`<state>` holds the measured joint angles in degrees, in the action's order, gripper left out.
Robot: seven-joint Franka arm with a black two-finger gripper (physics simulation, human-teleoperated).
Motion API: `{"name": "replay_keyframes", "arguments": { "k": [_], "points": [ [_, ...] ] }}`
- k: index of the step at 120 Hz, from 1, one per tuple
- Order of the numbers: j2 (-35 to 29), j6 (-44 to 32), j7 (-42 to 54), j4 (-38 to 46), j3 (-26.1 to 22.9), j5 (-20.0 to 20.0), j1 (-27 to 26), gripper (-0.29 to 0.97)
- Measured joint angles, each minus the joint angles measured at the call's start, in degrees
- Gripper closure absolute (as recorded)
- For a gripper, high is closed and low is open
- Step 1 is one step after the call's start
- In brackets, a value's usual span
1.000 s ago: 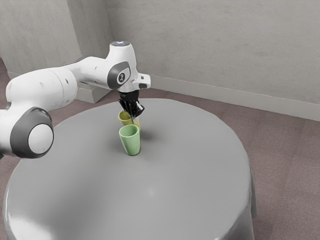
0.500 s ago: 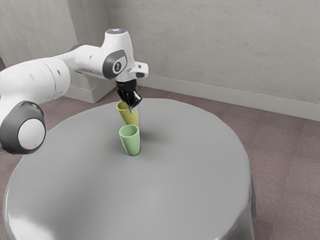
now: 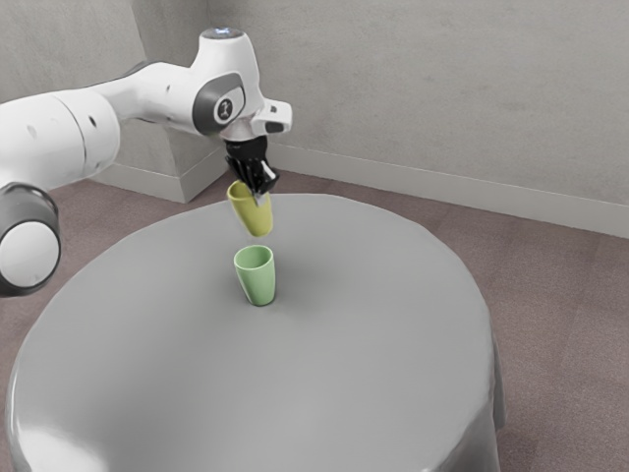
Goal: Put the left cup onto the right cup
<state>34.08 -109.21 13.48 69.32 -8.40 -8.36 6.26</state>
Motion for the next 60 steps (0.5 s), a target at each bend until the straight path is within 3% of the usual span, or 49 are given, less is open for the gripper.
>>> {"name": "replay_keyframes", "arguments": {
  "k": [60],
  "points": [
    [-4.38, 0.95, -2.00, 3.91, -1.94, -0.58, -0.44, 0.79]
  ]
}}
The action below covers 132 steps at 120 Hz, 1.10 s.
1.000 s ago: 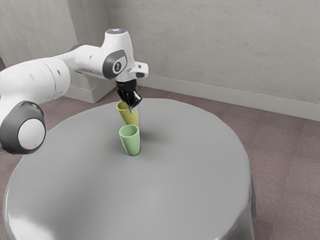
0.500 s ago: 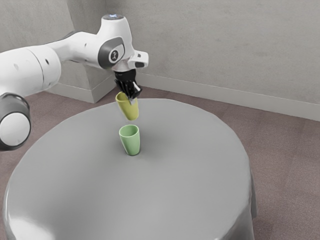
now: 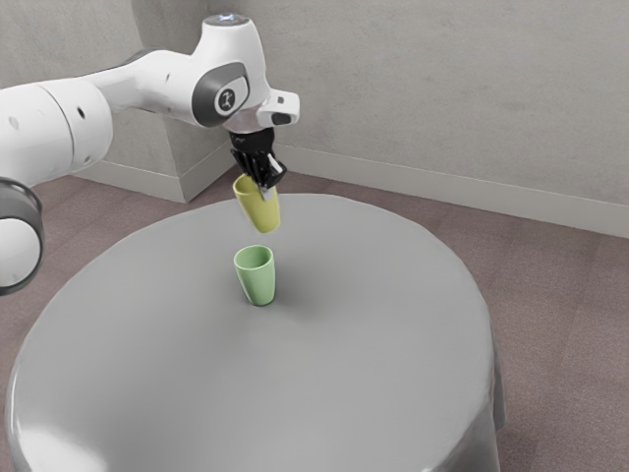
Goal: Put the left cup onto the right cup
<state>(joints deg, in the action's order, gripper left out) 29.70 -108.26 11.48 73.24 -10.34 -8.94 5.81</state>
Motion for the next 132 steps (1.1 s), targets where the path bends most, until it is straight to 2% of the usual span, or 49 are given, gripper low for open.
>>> {"name": "replay_keyframes", "arguments": {
  "k": [43, 132],
  "points": [
    [-4.36, 0.72, -2.88, 6.09, -0.03, 0.02, -0.09, 0.79],
    [-4.66, 1.98, -8.43, 8.36, -0.21, 0.06, -0.01, 0.79]
  ]
}}
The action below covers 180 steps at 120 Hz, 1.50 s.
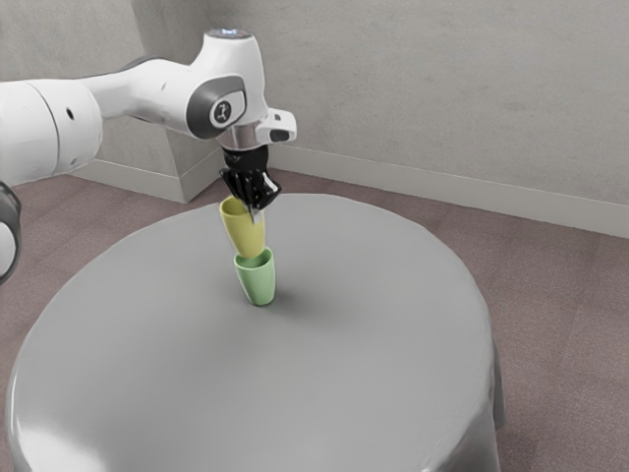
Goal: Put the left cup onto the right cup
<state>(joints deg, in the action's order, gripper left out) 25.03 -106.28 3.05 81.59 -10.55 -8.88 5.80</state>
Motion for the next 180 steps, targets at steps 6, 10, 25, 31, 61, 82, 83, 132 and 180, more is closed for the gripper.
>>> {"name": "replay_keyframes", "arguments": {
  "k": [6, 10, 25, 31, 61, 82, 83, 132, 180],
  "points": [
    [0.06, 0.02, -0.25, 0.00, 0.00, 0.00, 0.00, 0.79],
    [0.10, 0.03, -0.41, 0.00, 0.00, 0.00, 0.00, 0.79],
    [0.38, -0.04, -0.92, 0.00, 0.00, -0.02, 0.00, 0.79],
    [0.54, -0.12, -1.10, 0.00, 0.00, -0.04, 0.00, 0.79],
    [1.60, -0.55, -1.78, -0.06, 0.00, -0.08, 0.08, 0.79],
    [1.73, -0.75, -2.09, -0.09, 0.00, -0.06, 0.09, 0.78],
    [1.74, -0.76, -2.10, -0.09, 0.00, -0.05, 0.09, 0.78],
    [1.91, -0.84, -2.39, -0.09, 0.00, 0.17, 0.09, 0.47],
    [2.05, -0.85, -2.36, -0.09, 0.00, 0.18, 0.09, 0.14]
  ]
}}
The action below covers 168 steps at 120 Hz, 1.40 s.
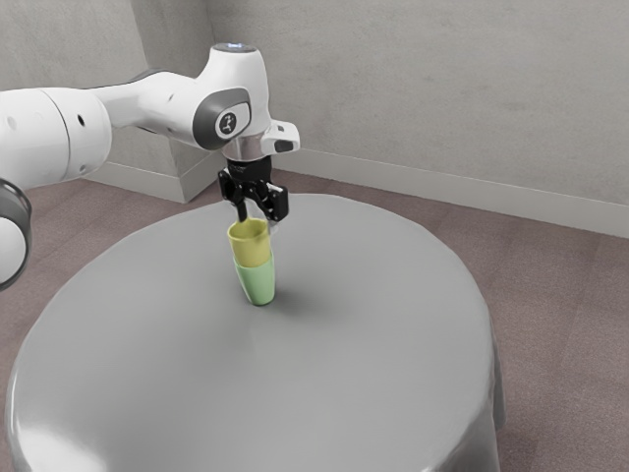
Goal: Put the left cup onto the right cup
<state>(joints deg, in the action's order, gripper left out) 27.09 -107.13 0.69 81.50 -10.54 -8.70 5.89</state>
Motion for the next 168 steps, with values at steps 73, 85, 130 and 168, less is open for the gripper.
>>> {"name": "replay_keyframes", "arguments": {
  "k": [73, 85, 130, 168],
  "points": [
    [-1.37, 0.26, -0.08, 0.00, -0.59, 0.08, -0.09, 0.02],
    [-2.98, 0.57, -0.08, 0.04, -0.61, 0.25, -0.09, 0.01],
    [-14.64, 3.51, -0.17, 4.84, -0.83, 1.38, -0.01, 0.00],
    [-22.08, 9.93, -0.46, 6.30, 2.09, 1.76, -0.07, 0.00]
  ]
}}
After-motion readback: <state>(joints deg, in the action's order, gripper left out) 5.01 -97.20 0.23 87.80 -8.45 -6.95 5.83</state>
